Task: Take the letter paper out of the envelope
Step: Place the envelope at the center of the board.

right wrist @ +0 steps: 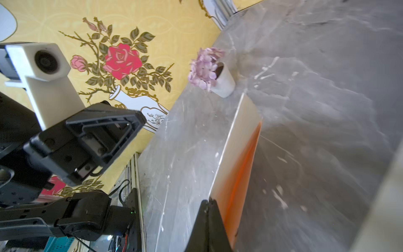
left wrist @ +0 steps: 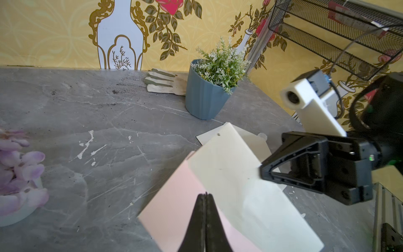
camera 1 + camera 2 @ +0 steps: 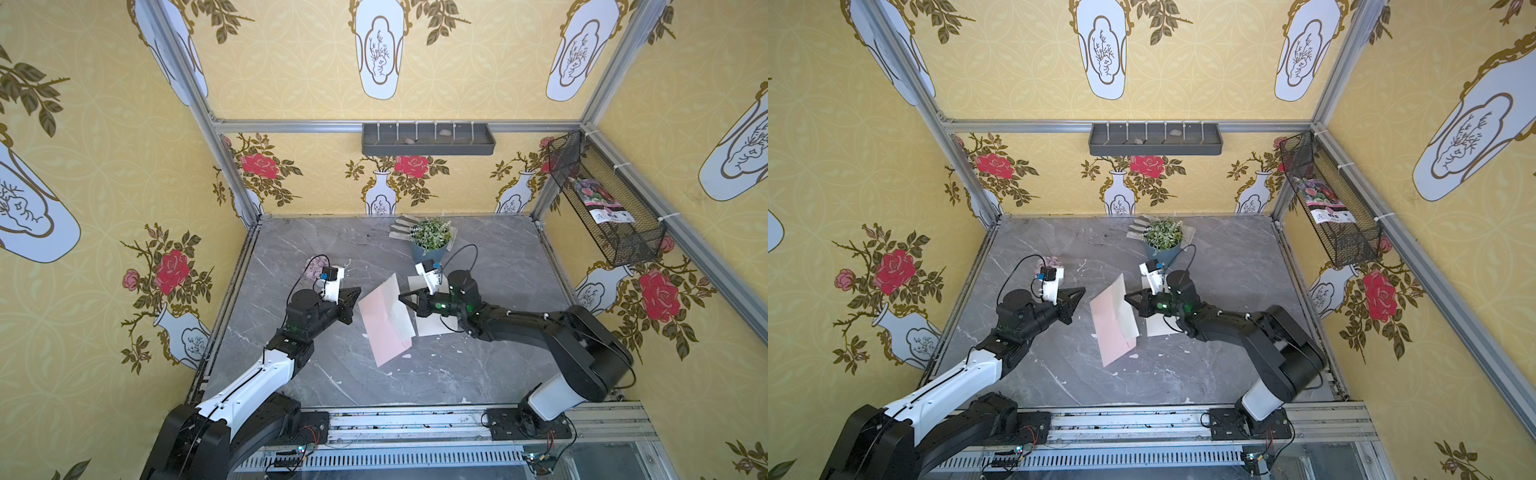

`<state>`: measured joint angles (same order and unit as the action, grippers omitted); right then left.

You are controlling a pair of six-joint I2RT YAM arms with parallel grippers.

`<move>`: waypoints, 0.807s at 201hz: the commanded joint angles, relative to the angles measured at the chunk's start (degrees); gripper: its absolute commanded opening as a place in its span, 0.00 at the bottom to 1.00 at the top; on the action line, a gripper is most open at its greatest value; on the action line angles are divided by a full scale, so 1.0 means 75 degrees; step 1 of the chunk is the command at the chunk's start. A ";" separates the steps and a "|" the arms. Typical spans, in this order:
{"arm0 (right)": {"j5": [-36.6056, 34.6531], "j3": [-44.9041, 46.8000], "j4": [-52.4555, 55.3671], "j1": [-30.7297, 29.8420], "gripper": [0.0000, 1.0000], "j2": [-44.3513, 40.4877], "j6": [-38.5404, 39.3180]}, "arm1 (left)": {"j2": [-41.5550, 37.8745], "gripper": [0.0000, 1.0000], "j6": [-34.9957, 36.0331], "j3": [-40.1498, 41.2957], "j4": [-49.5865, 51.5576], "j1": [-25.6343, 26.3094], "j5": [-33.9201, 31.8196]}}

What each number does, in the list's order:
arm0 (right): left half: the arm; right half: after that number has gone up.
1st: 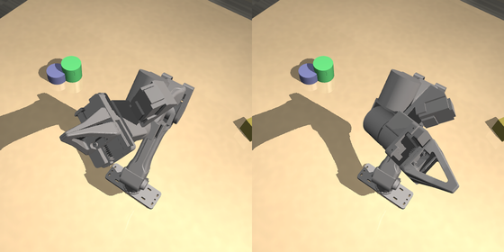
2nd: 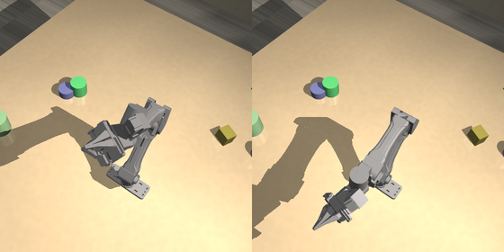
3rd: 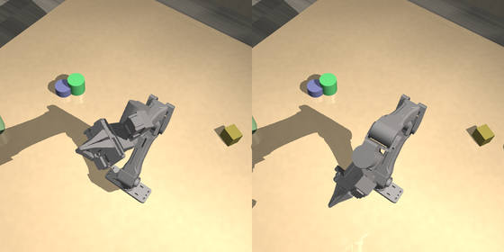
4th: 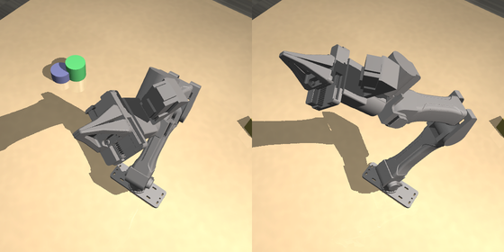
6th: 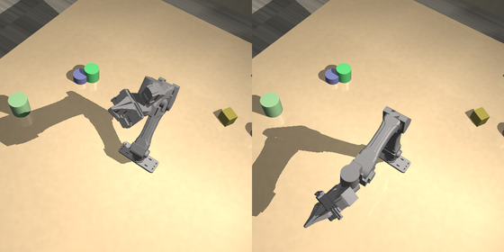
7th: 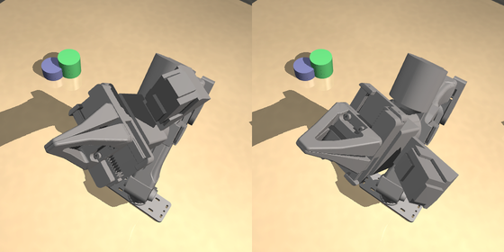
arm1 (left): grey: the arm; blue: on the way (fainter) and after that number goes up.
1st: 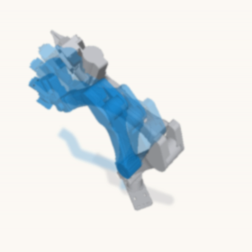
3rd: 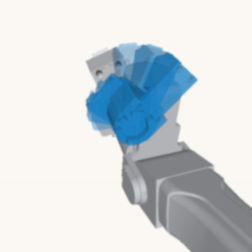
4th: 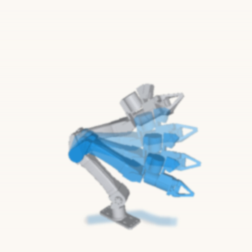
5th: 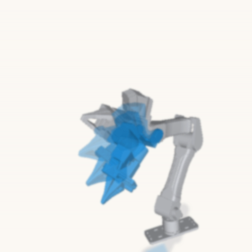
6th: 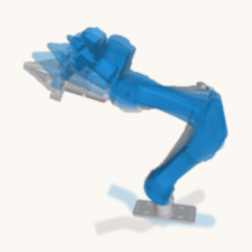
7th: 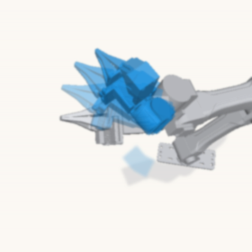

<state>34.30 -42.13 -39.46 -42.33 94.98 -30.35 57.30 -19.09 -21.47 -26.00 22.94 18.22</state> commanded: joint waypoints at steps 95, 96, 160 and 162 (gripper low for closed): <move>0.0642 0.0575 -0.2415 0.1332 0.00 0.0646 -0.0811 | 0.0541 0.06 0.0032 -0.0078 -0.0491 0.0000 0.0501; 0.0647 0.0576 -0.2391 0.1343 0.00 0.0612 -0.0802 | 0.0552 0.06 0.0029 -0.0084 -0.0499 0.0000 0.0506; -0.0382 0.1545 0.1013 0.1250 0.00 -0.2212 0.0497 | 0.1549 0.07 -0.0335 -0.0480 -0.0555 0.0098 0.0940; -0.0421 0.1599 0.1112 0.1249 0.00 -0.2314 0.0519 | 0.1592 0.07 -0.0343 -0.0495 -0.0553 0.0104 0.0950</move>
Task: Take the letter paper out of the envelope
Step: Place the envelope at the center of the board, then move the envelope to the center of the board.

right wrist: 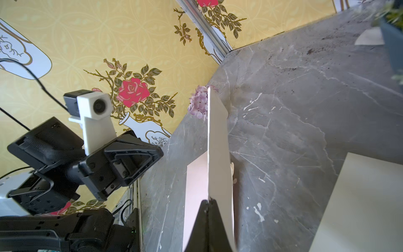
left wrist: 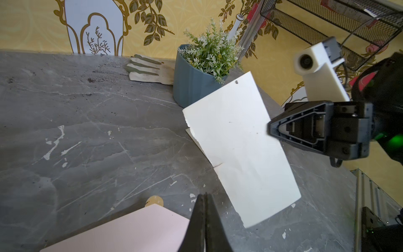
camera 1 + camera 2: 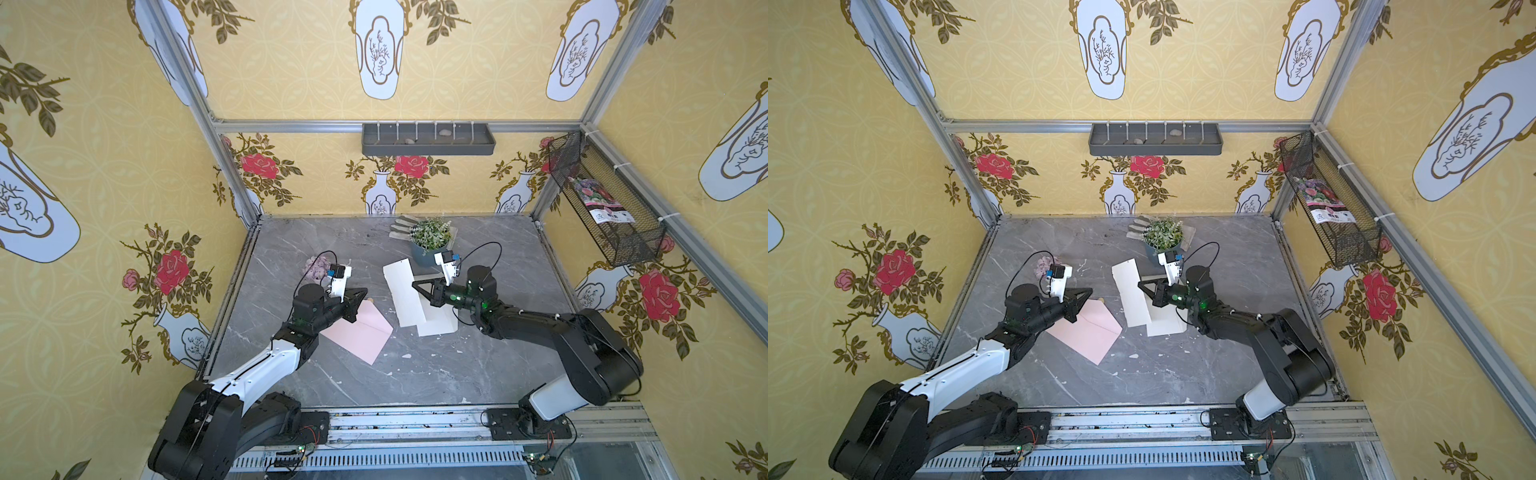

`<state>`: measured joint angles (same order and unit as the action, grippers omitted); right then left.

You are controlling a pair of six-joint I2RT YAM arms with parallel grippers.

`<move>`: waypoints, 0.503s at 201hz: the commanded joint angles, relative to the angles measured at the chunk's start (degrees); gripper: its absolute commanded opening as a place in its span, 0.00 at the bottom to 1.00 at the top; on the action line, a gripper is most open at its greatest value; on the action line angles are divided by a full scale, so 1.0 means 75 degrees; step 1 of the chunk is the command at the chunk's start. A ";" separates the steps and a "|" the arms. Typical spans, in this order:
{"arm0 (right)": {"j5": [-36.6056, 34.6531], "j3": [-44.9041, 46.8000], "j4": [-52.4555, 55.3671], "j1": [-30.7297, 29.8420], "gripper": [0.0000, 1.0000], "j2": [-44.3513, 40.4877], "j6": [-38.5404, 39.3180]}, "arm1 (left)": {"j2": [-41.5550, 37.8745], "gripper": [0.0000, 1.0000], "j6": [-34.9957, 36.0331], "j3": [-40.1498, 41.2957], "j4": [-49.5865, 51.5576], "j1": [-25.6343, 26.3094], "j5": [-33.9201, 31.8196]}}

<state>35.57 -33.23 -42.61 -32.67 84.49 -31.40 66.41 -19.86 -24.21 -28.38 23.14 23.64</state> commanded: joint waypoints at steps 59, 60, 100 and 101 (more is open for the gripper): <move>-0.1095 0.1599 0.2646 0.0130 0.00 -0.2866 0.0694 | 0.1811 0.58 -0.0567 -0.0877 0.0201 0.0395 0.0281; -0.1097 0.1603 0.2646 0.0128 0.00 -0.2876 0.0700 | 0.1822 0.58 -0.0571 -0.0887 0.0223 0.0395 0.0270; -0.0972 0.1883 0.2360 0.0246 0.00 -0.2934 0.0612 | 0.2216 0.58 -0.0497 -0.1175 0.0802 0.0419 -0.0061; -0.0965 0.1891 0.2339 0.0256 0.00 -0.2934 0.0606 | 0.2229 0.58 -0.0501 -0.1177 0.0805 0.0425 -0.0065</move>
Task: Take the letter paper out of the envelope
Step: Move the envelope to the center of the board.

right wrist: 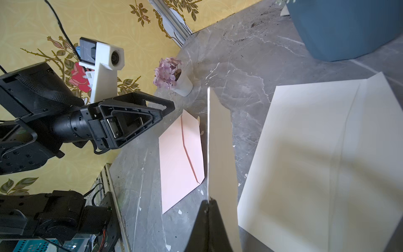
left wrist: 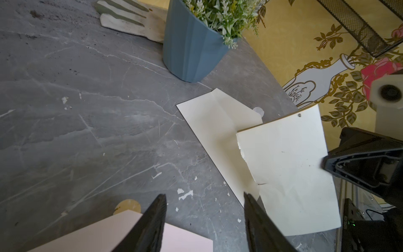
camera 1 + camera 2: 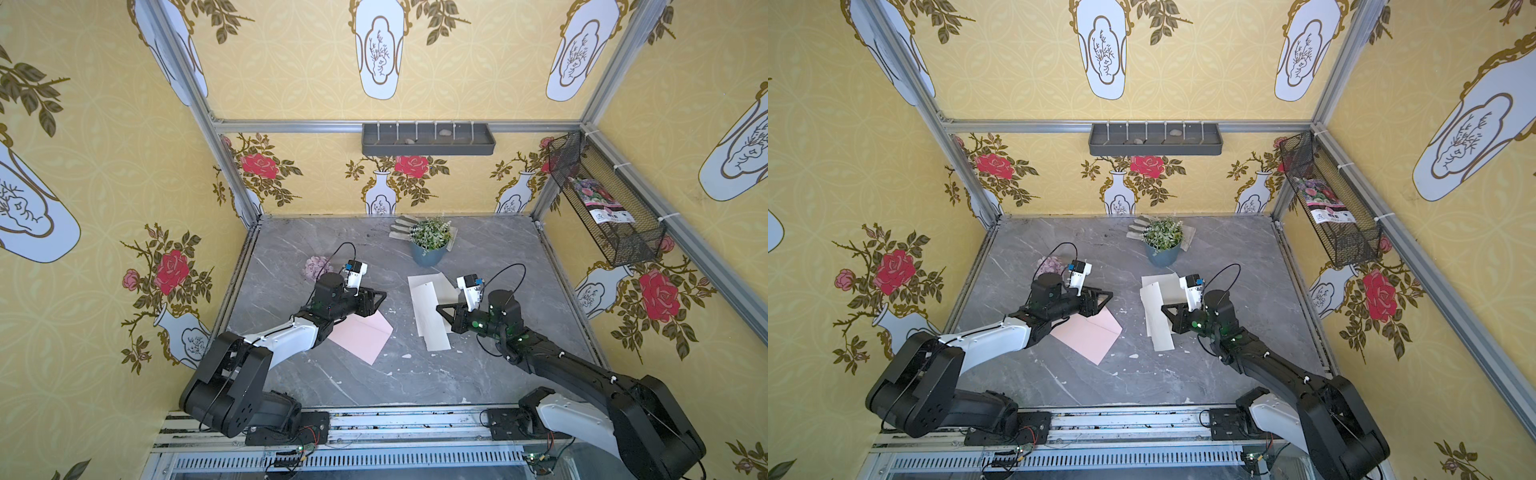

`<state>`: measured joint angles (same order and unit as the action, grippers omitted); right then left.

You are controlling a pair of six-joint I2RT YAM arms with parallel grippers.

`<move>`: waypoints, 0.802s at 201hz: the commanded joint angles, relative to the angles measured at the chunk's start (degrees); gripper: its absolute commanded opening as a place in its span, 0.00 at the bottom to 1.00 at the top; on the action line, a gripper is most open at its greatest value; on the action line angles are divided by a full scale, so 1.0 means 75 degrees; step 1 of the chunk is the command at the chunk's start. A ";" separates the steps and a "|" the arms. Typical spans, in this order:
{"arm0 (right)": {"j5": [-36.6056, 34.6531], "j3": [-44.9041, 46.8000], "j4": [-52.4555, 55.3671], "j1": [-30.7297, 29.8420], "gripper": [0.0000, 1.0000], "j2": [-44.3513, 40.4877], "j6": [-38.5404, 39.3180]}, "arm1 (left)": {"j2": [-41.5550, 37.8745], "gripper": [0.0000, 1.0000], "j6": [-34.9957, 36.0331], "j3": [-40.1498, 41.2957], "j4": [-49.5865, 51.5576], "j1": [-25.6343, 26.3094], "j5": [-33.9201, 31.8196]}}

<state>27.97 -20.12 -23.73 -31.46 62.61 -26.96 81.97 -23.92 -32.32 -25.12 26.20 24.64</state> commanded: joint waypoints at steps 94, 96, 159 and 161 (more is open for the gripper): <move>0.0714 -0.0161 -0.0566 0.0504 0.00 0.0588 -0.0341 | -0.0359 0.53 -0.0471 0.0241 0.1335 0.2099 -0.2112; 0.0713 -0.0164 -0.0564 0.0510 0.00 0.0598 -0.0345 | -0.0368 0.53 -0.0480 0.0248 0.1372 0.2185 -0.2246; 0.0490 0.0196 0.0089 0.0523 0.00 -0.0277 -0.0408 | 0.0599 0.55 -0.1440 0.0963 0.0409 0.3046 -0.3131; 0.0490 0.0198 0.0139 0.0517 0.00 -0.0310 -0.0397 | 0.0601 0.55 -0.1463 0.1000 0.0333 0.3046 -0.3150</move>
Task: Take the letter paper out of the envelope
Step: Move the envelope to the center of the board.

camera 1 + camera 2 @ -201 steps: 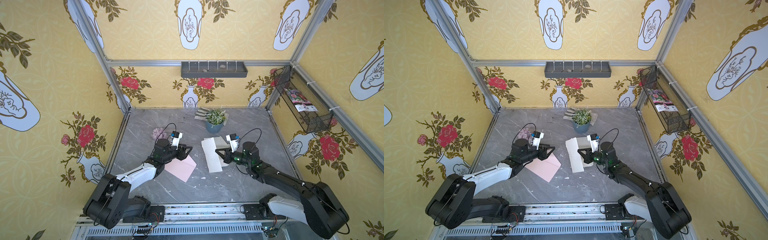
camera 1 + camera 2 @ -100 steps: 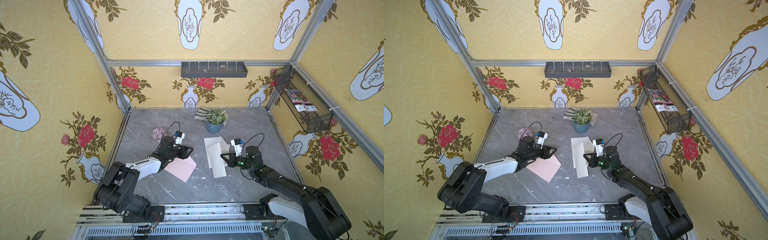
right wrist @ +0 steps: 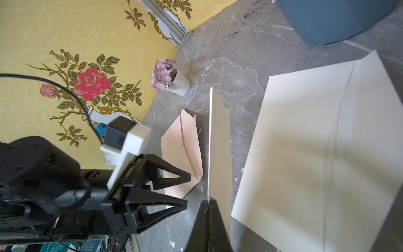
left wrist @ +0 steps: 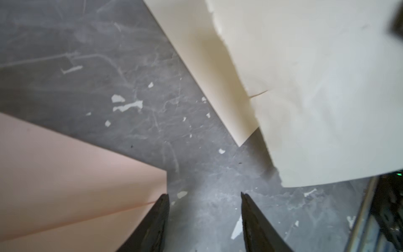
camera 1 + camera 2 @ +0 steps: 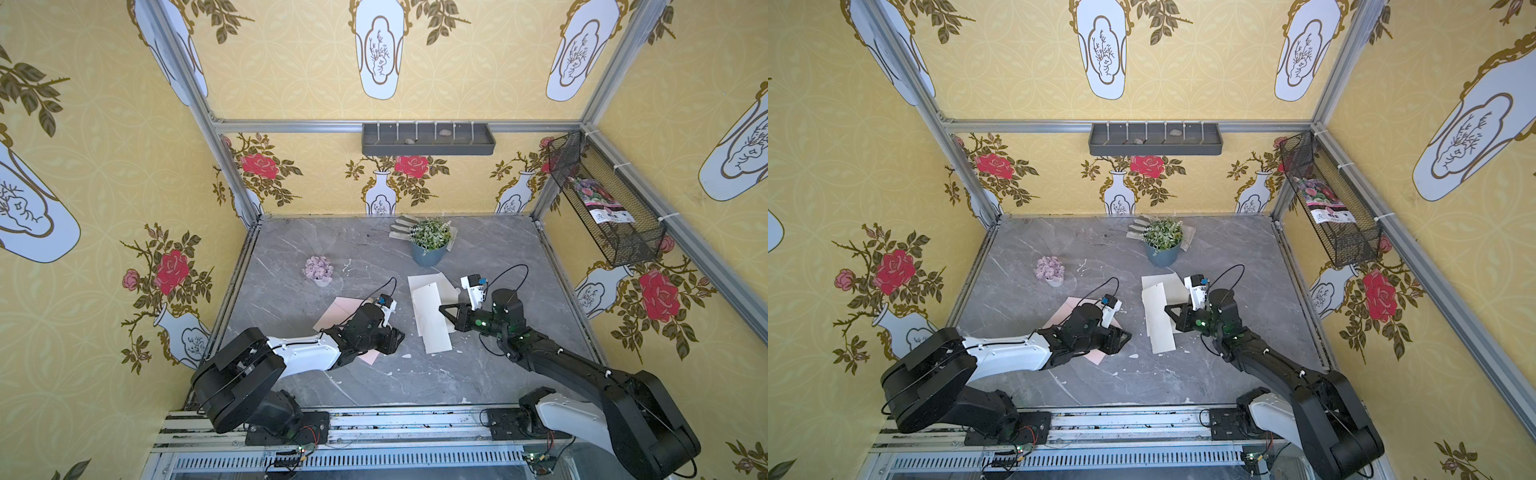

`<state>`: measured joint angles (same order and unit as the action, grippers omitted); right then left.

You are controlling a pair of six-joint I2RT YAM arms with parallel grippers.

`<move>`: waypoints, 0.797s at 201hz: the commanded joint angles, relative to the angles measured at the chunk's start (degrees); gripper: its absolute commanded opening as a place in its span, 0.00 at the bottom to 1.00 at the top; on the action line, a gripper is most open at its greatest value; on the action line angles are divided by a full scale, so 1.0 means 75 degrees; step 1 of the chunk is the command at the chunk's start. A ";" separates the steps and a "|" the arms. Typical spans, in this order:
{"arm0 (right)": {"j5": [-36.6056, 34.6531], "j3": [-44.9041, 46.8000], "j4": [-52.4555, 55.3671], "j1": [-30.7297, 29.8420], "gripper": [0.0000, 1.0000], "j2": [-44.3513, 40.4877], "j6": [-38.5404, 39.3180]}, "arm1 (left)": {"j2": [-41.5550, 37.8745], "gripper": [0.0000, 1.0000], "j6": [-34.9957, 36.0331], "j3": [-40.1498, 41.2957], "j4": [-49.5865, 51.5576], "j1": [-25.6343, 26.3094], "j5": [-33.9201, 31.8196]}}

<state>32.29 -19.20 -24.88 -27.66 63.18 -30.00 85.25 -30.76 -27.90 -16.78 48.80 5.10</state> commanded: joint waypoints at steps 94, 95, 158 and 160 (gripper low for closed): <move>-0.0381 0.0209 0.1559 0.0008 0.00 -0.1593 0.0303 | -0.0703 0.55 -0.1492 0.1308 -0.0330 0.0022 -0.2150; -0.0381 0.0213 0.1554 0.0008 0.00 -0.1586 0.0303 | -0.0750 0.55 -0.1502 0.1319 -0.0295 0.0022 -0.2183; -0.0052 0.0789 -0.0426 -0.0038 0.00 -0.0573 -0.0532 | -0.4073 0.60 -0.1547 0.2139 0.1688 -0.0269 -0.3205; -0.0052 0.0828 -0.0510 -0.0038 0.00 -0.0526 -0.0581 | -0.4212 0.60 -0.1544 0.2179 0.1742 -0.0294 -0.3192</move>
<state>30.85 -14.74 -18.02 -27.73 56.23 -30.39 61.28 -42.04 -13.56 -11.68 48.10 -15.35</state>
